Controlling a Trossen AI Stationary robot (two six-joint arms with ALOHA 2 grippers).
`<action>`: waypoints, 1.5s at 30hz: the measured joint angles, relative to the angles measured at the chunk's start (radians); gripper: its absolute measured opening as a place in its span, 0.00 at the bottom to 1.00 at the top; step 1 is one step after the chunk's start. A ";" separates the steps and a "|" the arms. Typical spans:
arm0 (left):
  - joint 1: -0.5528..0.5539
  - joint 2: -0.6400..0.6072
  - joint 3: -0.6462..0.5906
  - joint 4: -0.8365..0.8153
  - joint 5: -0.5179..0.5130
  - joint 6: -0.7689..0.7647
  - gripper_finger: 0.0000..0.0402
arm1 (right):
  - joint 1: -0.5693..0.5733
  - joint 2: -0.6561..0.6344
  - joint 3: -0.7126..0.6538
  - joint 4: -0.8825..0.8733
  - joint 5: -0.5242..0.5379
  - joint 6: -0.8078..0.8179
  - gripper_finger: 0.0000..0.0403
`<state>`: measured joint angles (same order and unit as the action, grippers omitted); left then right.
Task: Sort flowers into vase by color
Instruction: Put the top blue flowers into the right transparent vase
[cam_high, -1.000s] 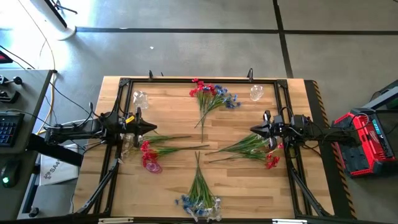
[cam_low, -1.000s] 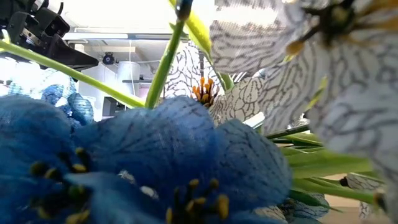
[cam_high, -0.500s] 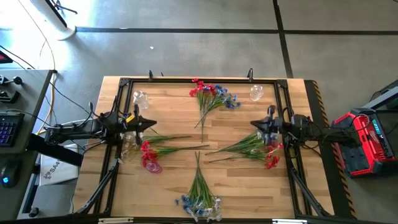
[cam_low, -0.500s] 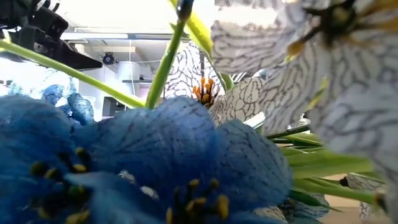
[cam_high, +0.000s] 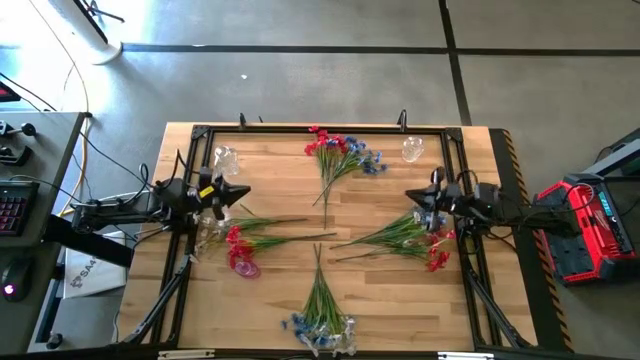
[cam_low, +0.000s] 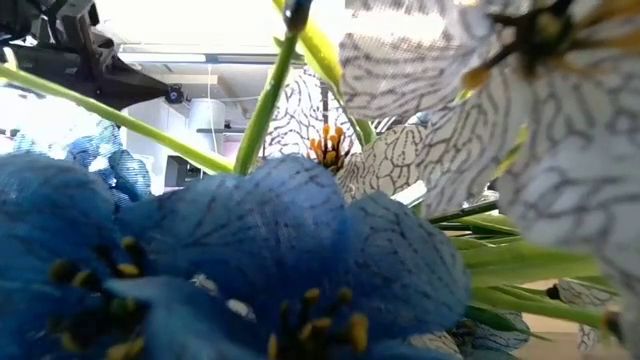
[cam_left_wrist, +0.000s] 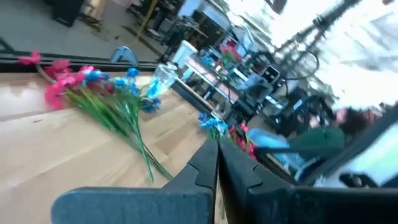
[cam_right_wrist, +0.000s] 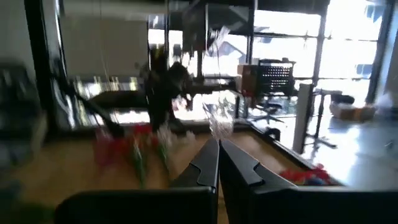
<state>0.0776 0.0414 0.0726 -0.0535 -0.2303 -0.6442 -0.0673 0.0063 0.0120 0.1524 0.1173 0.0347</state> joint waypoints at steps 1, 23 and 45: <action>0.000 0.000 0.000 0.000 -0.014 -0.012 0.00 | 0.000 0.000 0.000 0.014 0.026 0.086 0.00; -0.006 0.546 0.127 0.391 -0.058 -0.074 0.11 | 0.030 0.282 0.048 0.134 0.114 1.113 0.00; 0.116 1.590 0.828 0.169 -0.005 0.223 0.38 | -0.005 0.823 0.596 -0.581 0.116 0.988 0.00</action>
<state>0.1939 1.6313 0.9007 0.1158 -0.2356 -0.4214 -0.0723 0.8293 0.6081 -0.4290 0.2328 1.0227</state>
